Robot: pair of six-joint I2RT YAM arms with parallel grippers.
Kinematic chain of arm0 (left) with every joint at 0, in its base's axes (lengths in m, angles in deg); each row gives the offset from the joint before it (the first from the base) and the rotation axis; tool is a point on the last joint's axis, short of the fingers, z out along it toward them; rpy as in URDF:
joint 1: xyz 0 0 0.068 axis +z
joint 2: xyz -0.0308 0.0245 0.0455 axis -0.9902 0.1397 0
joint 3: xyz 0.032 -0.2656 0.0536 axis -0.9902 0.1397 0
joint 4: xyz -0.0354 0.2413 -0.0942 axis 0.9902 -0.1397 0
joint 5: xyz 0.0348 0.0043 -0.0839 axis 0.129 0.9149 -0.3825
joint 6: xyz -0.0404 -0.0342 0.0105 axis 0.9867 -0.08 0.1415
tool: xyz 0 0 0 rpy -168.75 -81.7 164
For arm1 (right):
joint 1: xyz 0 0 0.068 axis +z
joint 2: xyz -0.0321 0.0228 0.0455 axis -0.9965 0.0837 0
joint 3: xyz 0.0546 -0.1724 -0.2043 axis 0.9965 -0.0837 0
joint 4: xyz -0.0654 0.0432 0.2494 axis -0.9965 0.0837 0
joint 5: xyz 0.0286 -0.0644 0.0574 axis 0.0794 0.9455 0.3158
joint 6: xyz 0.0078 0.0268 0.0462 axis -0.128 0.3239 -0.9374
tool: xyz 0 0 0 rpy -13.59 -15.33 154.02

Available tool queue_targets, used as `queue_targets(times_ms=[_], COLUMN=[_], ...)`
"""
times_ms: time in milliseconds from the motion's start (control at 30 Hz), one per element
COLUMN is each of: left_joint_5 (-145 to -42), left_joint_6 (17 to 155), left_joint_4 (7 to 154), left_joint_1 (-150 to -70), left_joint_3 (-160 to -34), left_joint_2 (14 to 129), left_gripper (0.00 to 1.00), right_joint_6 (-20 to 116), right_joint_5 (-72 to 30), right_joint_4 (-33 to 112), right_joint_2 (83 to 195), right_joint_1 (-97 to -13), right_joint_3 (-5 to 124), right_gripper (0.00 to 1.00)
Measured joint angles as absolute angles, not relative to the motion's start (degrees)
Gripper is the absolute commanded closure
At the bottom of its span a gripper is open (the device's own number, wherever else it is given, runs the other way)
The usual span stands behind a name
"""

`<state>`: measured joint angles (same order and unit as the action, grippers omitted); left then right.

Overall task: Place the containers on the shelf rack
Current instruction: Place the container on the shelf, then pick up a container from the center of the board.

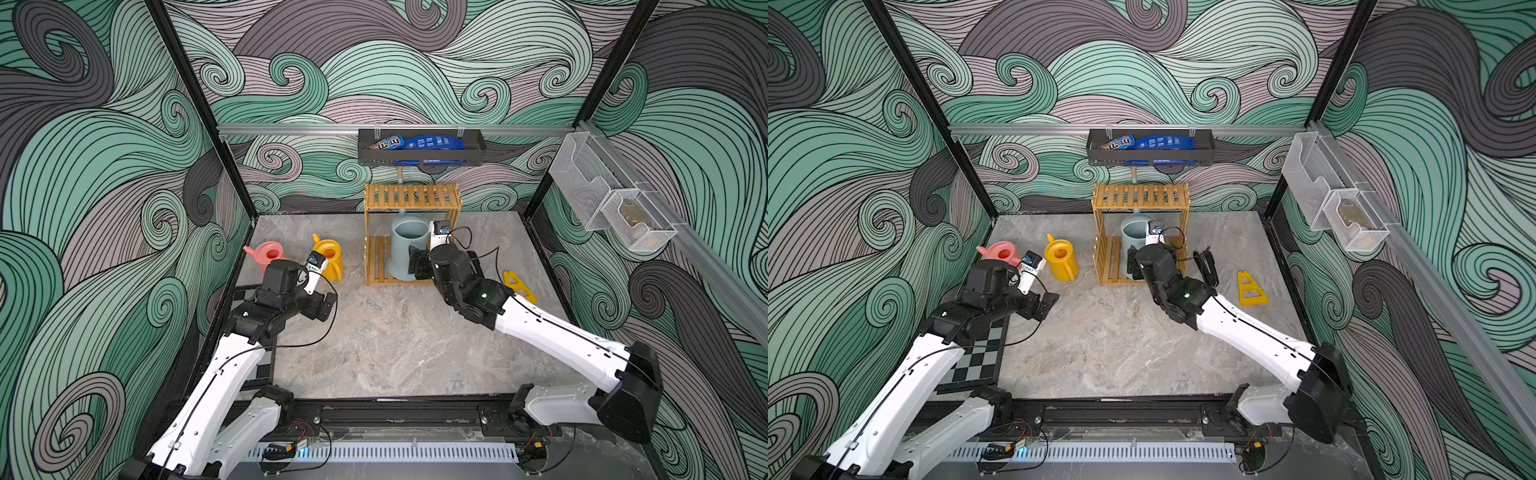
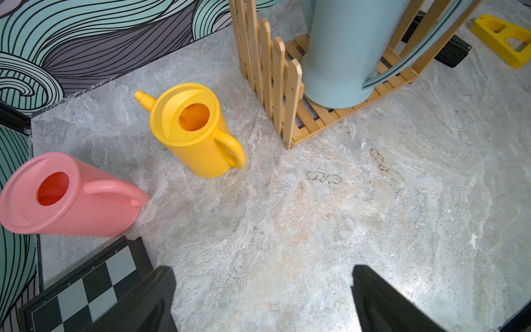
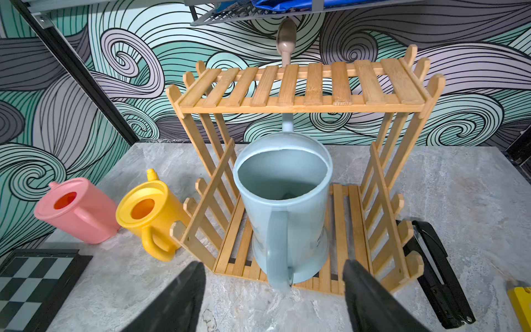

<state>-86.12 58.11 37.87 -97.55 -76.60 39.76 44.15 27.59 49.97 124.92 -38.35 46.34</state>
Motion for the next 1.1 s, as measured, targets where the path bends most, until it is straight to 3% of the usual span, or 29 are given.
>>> queue_targets(times_ms=[133,767,1100], left_joint_5=[-85.0,-84.1,-83.9], left_joint_6=[58.2,59.4,59.6], left_joint_4=[37.9,38.7,39.5], left_joint_1=[-97.5,-95.4,-93.6], left_joint_3=[-78.6,-95.6,-103.1], left_joint_2=[41.8,64.1,77.8], left_gripper=[0.01,0.01,0.02], right_joint_6=[44.6,51.7,53.3], right_joint_5=[25.1,14.4,8.1], right_joint_4=[51.8,53.4,52.7], right_joint_2=[120.8,98.1,93.4], right_joint_1=[-40.2,-53.7,-56.9], right_joint_3=[43.2,22.3,17.3], right_gripper=[0.01,0.01,0.01])
